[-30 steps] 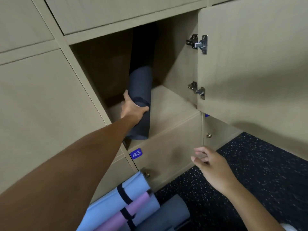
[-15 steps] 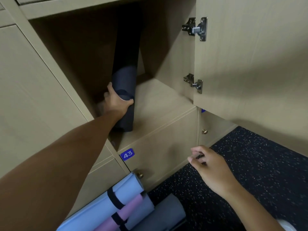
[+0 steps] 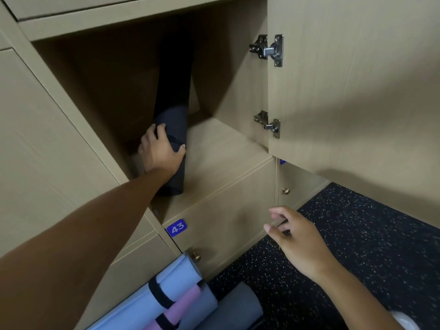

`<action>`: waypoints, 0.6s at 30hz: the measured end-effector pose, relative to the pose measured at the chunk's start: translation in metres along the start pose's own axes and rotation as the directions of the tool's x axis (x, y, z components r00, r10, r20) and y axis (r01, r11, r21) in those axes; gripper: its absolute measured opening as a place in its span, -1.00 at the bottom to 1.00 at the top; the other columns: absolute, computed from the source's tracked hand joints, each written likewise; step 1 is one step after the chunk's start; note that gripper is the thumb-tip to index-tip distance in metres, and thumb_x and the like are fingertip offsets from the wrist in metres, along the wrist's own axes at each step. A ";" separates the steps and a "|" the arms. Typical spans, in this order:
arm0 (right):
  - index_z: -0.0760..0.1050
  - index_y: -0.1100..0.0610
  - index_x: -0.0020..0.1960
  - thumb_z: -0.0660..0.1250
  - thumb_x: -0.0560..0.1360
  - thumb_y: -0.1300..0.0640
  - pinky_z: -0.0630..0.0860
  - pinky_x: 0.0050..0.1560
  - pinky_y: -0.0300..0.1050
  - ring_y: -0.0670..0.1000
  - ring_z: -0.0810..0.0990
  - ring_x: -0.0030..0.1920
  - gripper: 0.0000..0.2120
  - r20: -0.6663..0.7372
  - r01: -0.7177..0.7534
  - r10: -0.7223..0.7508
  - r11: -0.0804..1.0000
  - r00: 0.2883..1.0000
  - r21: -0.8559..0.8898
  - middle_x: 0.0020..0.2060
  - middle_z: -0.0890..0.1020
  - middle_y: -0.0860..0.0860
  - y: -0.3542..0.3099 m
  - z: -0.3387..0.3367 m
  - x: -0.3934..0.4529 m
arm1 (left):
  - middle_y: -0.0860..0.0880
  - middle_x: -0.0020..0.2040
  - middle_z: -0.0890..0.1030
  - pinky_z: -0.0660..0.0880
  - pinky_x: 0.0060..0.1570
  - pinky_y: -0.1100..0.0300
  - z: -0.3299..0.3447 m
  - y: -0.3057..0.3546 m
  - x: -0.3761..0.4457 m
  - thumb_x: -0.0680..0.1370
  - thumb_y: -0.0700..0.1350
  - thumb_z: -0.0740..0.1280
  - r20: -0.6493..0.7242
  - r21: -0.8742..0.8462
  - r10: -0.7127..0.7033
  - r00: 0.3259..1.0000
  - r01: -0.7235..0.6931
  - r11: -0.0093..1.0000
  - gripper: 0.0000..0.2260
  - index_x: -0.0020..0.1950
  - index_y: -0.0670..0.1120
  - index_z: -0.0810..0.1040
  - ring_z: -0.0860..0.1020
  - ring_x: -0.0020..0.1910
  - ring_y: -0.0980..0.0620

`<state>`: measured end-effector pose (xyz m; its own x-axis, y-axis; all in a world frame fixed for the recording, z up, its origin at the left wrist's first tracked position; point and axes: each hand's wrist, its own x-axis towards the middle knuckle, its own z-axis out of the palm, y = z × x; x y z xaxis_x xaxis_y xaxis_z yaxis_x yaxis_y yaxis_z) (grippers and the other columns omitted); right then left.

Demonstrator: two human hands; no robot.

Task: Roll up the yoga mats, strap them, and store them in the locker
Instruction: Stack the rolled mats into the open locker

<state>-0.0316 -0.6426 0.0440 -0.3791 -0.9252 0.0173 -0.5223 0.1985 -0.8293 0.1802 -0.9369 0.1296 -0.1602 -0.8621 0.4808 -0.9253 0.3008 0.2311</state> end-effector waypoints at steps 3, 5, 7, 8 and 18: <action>0.42 -0.10 0.44 0.35 0.60 -0.08 0.48 0.00 -0.33 -0.28 0.60 0.00 -0.58 -0.022 -0.003 0.003 1.000 1.000 -0.015 0.22 0.51 -0.24 0.003 -0.011 -0.001 | -0.22 0.46 0.38 0.40 0.32 -0.20 -0.004 0.011 -0.016 0.53 0.11 0.43 -0.024 -0.022 0.036 0.999 -0.036 0.999 -0.39 0.50 -0.09 0.33 0.39 0.39 -0.27; 0.41 -0.08 0.46 0.35 0.60 -0.08 0.52 0.07 -0.25 -0.28 0.60 0.00 -0.56 -0.052 -0.011 0.009 1.000 0.999 -0.022 0.26 0.51 -0.21 0.005 -0.022 -0.005 | -0.21 0.43 0.40 0.43 0.30 -0.18 -0.008 0.029 -0.031 0.56 0.09 0.41 0.011 -0.070 0.092 0.996 -0.091 0.993 -0.44 0.48 -0.10 0.37 0.41 0.37 -0.25; 0.41 -0.07 0.47 0.35 0.60 -0.07 0.56 0.16 -0.15 -0.27 0.60 0.02 -0.55 -0.075 -0.012 0.010 0.999 0.997 -0.029 0.28 0.52 -0.18 0.004 -0.034 -0.011 | -0.19 0.40 0.43 0.46 0.25 -0.14 -0.014 0.052 -0.050 0.57 0.08 0.40 0.029 -0.112 0.162 0.986 -0.158 0.981 -0.50 0.44 -0.10 0.41 0.43 0.33 -0.22; 0.40 -0.07 0.47 0.34 0.60 -0.07 0.58 0.19 -0.09 -0.26 0.60 0.04 -0.55 -0.088 -0.004 0.000 0.999 0.996 -0.039 0.29 0.52 -0.17 0.003 -0.041 -0.014 | -0.17 0.37 0.45 0.48 0.22 -0.12 -0.017 0.063 -0.060 0.58 0.06 0.40 0.035 -0.139 0.200 0.979 -0.194 0.971 -0.54 0.41 -0.09 0.44 0.45 0.30 -0.20; 0.43 -0.07 0.43 0.29 0.64 -0.03 0.49 0.35 -0.02 -0.18 0.49 0.29 -0.63 -0.331 0.124 -0.180 0.975 0.926 -0.184 0.28 0.54 -0.21 -0.037 -0.134 -0.075 | -0.04 0.11 0.58 0.47 0.14 -0.01 -0.069 0.147 -0.169 0.54 -0.06 0.42 0.087 -0.437 0.330 0.940 -0.262 0.861 -0.80 0.13 -0.04 0.55 0.51 0.14 -0.11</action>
<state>-0.0860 -0.5373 0.1477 -0.5100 -0.7854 0.3506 -0.6969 0.1384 -0.7037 0.0954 -0.7190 0.1412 -0.4862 -0.7464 0.4545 -0.6042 0.6629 0.4422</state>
